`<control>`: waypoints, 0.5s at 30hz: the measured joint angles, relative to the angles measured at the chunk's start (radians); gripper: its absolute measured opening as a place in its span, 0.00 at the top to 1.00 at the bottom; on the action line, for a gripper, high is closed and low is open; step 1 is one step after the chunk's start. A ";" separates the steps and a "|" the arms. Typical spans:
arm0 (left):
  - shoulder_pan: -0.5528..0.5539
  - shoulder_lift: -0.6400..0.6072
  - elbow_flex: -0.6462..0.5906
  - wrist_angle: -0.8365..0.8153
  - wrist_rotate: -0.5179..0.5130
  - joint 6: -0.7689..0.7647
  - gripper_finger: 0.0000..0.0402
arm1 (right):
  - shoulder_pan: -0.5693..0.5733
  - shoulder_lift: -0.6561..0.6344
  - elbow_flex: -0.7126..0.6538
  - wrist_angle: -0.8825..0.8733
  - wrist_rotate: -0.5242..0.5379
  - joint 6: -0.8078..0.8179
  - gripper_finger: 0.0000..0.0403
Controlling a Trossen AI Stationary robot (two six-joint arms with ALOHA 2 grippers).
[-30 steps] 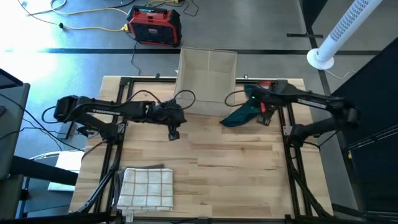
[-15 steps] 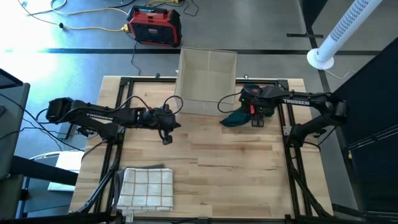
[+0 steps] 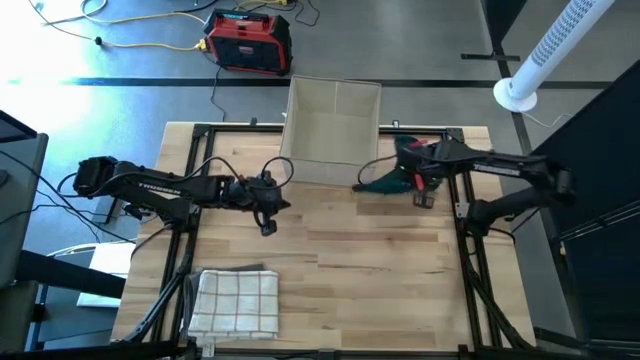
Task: Fold towel
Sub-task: Fold the green towel
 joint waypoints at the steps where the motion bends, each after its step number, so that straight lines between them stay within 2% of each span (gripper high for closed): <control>1: 0.000 0.000 0.000 0.000 -0.001 0.000 1.00 | 0.033 -0.011 0.016 -0.045 -0.044 0.047 1.00; 6: 0.000 0.000 0.000 0.001 -0.002 -0.008 1.00 | 0.229 -0.039 0.073 -0.070 -0.308 0.250 1.00; 8: 0.000 0.000 0.000 0.003 -0.002 -0.022 1.00 | 0.310 -0.039 0.100 -0.021 -0.368 0.285 1.00; 10: 0.000 0.000 0.000 0.011 -0.007 -0.026 1.00 | 0.373 -0.039 0.131 0.060 -0.377 0.282 1.00; 15: 0.000 0.000 0.000 0.040 -0.027 -0.027 1.00 | 0.454 -0.038 0.253 0.245 -0.280 0.195 1.00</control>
